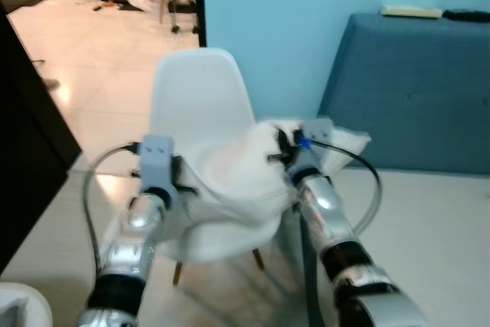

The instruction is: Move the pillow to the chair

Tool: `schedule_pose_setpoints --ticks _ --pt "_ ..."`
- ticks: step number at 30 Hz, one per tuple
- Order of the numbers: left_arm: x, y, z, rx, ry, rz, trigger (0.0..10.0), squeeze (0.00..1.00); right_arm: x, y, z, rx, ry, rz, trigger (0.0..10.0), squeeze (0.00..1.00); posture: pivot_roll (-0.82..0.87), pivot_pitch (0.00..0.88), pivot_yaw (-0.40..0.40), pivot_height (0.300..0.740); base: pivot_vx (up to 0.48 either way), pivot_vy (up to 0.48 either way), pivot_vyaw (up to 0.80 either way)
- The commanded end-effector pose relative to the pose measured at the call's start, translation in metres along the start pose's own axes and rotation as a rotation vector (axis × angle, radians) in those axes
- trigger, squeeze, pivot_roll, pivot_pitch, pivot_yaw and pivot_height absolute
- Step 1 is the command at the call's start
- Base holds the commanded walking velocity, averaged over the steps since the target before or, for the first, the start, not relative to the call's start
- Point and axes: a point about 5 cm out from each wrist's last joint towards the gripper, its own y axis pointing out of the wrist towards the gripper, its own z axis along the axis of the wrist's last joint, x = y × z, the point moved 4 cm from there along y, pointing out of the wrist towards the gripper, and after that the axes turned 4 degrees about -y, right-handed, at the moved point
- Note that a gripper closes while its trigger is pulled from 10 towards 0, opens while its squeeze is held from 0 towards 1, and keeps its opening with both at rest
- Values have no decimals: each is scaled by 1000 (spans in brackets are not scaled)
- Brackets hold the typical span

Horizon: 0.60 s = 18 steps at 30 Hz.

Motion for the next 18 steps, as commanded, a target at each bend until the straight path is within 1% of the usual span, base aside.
schedule_pose_setpoints --ticks 1,10,18 --pt "10 0 5 28 -6 -27 10000 0 12 -3 2 18 -9 -31 10000 0 40 45 -1 740 398 0 0" --pt "8 -3 6 40 -10 -15 10000 0 6 -2 -1 9 -7 -3 10000 0 49 37 -14 740 383 0 0" --pt "4 -7 4 50 -1 9 10000 0 -4 -2 -7 -17 -5 55 10000 0 51 30 -19 740 0 0 0"
